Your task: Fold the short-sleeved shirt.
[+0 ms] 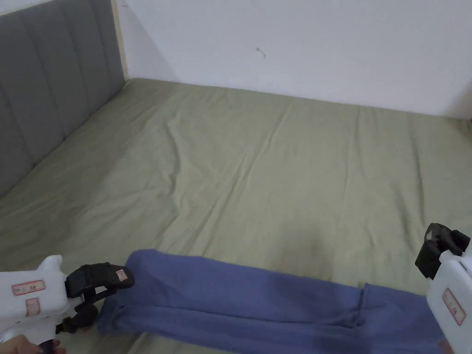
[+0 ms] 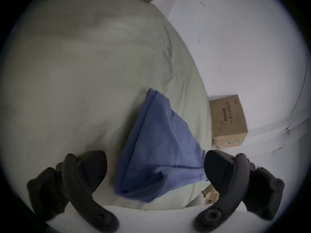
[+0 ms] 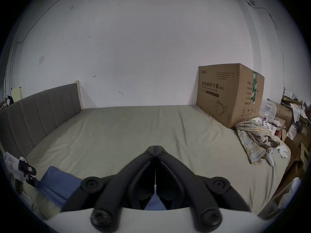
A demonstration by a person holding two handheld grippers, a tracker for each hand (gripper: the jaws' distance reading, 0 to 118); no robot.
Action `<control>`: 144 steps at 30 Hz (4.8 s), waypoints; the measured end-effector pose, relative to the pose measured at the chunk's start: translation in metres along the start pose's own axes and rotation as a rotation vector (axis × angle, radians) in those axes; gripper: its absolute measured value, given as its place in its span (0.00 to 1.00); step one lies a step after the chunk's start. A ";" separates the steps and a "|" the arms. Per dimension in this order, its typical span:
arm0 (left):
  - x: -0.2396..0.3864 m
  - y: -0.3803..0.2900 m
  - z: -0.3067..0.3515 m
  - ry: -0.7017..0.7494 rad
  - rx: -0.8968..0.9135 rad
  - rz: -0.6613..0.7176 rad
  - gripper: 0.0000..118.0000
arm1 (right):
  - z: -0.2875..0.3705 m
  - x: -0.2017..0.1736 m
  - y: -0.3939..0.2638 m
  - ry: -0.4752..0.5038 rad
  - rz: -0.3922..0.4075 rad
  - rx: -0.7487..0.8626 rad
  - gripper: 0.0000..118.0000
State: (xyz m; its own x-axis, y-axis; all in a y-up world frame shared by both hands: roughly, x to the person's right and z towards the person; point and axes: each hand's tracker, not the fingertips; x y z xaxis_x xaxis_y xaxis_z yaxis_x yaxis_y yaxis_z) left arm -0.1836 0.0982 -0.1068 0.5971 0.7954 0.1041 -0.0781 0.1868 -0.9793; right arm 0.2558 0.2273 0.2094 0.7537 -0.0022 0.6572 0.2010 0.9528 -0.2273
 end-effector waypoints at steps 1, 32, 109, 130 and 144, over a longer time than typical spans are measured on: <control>-0.006 0.000 -0.008 -0.047 -0.018 0.036 0.99 | -0.001 -0.004 -0.001 0.000 0.006 0.000 0.01; 0.021 0.017 0.003 0.112 -0.020 0.007 0.03 | 0.003 -0.004 -0.015 0.009 -0.025 -0.017 0.01; 0.102 -0.078 -0.063 -0.029 -0.111 -0.211 0.25 | 0.034 0.035 -0.016 0.022 -0.029 0.013 0.01; 0.061 -0.081 -0.124 -0.119 -0.231 -0.050 0.11 | 0.038 0.030 -0.010 0.012 0.012 0.036 0.01; 0.080 -0.051 -0.050 0.099 -0.148 -0.145 0.11 | 0.038 0.025 -0.015 0.027 0.011 0.013 0.01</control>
State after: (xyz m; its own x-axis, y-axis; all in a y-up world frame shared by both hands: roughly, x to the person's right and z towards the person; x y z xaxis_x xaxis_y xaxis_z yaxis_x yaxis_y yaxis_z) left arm -0.0918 0.1240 -0.0572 0.6694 0.7046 0.2354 0.1277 0.2031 -0.9708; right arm 0.2478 0.2248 0.2570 0.7723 -0.0001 0.6352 0.1852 0.9566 -0.2249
